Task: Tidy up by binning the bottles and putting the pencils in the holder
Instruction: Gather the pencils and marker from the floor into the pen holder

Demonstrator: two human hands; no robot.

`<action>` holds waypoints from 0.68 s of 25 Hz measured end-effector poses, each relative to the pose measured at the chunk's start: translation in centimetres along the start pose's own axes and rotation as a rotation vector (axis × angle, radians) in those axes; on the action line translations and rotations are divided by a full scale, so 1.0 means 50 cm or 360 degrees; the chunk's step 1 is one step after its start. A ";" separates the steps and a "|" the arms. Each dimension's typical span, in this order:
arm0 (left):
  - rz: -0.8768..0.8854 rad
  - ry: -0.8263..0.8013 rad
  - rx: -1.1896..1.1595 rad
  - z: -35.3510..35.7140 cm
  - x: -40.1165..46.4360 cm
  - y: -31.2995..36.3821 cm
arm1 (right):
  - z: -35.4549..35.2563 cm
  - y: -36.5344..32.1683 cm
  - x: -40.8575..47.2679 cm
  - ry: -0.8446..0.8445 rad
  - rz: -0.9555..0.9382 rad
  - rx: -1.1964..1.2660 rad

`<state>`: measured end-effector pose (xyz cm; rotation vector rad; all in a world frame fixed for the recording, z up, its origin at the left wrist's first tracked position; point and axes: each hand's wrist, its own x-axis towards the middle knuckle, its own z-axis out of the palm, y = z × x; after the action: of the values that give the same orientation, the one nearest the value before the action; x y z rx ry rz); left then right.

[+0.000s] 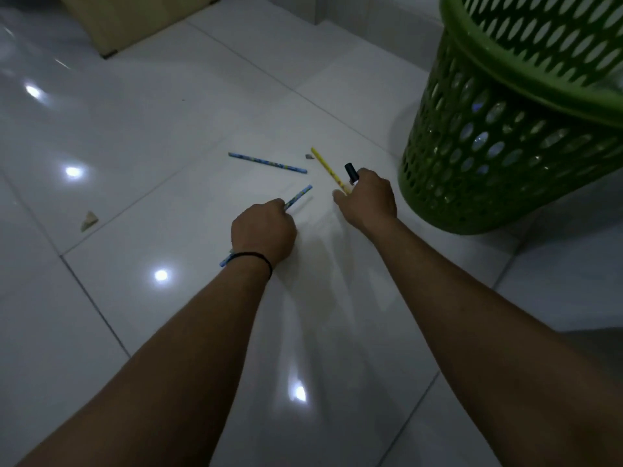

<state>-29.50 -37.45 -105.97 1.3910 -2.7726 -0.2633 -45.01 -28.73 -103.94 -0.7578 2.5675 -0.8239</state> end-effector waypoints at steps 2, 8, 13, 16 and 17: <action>-0.0082 -0.0024 -0.0021 -0.019 0.020 -0.005 | 0.013 -0.024 0.038 -0.0020 -0.0003 -0.0106; -0.0172 0.0045 0.0059 -0.065 0.098 -0.013 | 0.061 -0.046 0.092 -0.0104 0.0090 -0.0238; -0.0129 0.0053 0.0218 -0.063 0.137 -0.013 | 0.058 -0.052 0.099 -0.0161 0.0174 -0.0357; -0.0076 0.0005 0.0341 -0.049 0.156 -0.001 | 0.071 -0.033 0.070 -0.0232 0.0128 -0.0362; -0.0030 -0.0002 0.0345 -0.043 0.164 0.004 | 0.076 -0.024 0.061 -0.0241 0.0080 -0.0366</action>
<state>-34.36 -44.16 -104.25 1.4596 -2.8617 0.0386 -45.24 -32.99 -106.60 -0.7849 2.5593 -0.4418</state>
